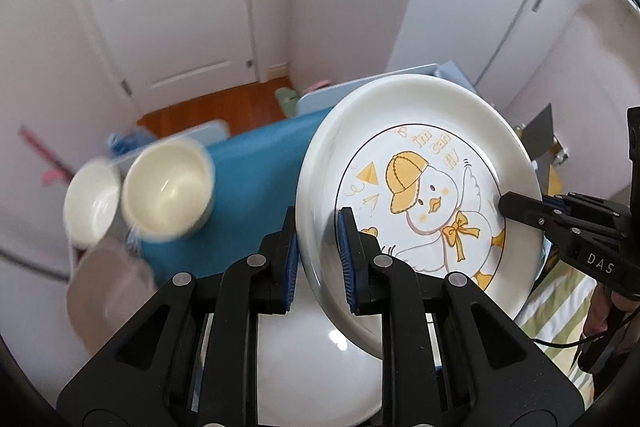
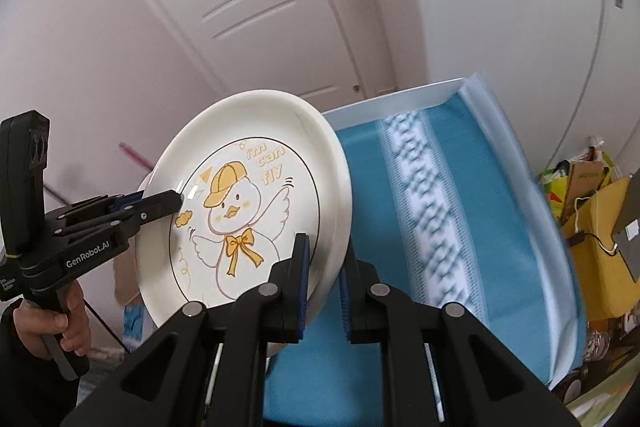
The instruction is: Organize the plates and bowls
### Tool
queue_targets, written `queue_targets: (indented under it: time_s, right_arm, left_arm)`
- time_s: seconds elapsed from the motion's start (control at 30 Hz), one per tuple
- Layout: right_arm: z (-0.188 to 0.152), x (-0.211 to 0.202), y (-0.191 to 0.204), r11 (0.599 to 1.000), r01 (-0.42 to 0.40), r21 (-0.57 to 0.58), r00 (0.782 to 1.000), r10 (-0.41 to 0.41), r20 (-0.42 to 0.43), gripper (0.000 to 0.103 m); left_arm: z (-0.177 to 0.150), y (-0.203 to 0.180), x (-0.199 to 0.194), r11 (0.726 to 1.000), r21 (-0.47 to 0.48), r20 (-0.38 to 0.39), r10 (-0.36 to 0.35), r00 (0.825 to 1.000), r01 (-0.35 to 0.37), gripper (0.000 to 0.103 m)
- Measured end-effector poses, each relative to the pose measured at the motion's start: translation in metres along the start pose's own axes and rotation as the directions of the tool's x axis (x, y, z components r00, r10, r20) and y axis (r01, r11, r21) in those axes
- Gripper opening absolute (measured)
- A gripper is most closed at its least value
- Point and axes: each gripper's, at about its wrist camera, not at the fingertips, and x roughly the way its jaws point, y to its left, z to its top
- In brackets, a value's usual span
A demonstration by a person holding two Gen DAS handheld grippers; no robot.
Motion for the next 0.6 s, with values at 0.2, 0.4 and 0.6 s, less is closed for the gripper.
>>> queue_targets:
  time_s: [0.2, 0.4, 0.6]
  right_arm:
    - [-0.022, 0.013, 0.032, 0.994, -0.052, -0.099, 0.996, 0.044, -0.080, 0.013]
    - [-0.053, 0.041, 0.051, 0.979, -0.082, -0.186, 0.982, 0.047, -0.185, 0.013]
    - [-0.074, 0.065, 0.057, 0.970, -0.092, -0.224, 0.967, 0.034, -0.251, 0.013]
  left_arm:
    - [-0.056, 0.027, -0.010, 0.986, -0.160, -0.041, 0.030, 0.999, -0.036, 0.016]
    - [-0.113, 0.053, 0.011, 0.948, -0.316, -0.125, -0.006, 0.992, -0.034, 0.017]
    - [-0.137, 0.061, 0.024, 0.927, -0.372, -0.166, -0.015, 0.986, -0.049, 0.017]
